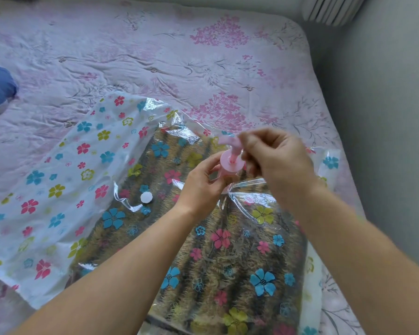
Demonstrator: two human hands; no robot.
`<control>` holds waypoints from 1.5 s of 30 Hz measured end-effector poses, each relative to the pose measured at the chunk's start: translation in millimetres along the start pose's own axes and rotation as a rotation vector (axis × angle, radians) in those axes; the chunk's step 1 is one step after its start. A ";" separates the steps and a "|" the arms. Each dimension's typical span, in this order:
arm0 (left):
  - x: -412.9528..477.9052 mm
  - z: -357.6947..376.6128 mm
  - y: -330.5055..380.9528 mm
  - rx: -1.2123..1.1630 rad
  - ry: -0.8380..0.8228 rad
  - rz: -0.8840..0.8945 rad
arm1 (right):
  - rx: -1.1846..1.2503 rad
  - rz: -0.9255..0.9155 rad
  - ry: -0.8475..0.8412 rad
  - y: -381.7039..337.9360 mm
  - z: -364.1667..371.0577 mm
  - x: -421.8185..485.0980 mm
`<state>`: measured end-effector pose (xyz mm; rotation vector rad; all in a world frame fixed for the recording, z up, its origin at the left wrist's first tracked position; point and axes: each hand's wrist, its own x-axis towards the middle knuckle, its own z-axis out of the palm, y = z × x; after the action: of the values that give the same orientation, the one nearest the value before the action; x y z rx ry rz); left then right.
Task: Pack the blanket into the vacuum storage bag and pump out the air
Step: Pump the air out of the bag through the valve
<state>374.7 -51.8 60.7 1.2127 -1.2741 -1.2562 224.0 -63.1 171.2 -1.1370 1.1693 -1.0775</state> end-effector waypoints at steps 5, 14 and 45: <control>-1.0 -2.4 0.0 0.028 -0.015 0.003 | -0.090 0.109 0.016 18.3 1.5 4.6; 0.2 -0.8 0.6 0.075 -0.019 0.013 | 0.208 -0.269 -0.113 -55.0 -13.8 -2.0; -2.8 -2.1 -0.4 0.057 -0.006 0.022 | 0.155 -0.185 -0.058 -35.9 -1.7 -3.9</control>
<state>377.0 -49.1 60.3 1.2330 -1.3325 -1.2149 220.8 -63.6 207.3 -1.1631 0.9316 -1.2459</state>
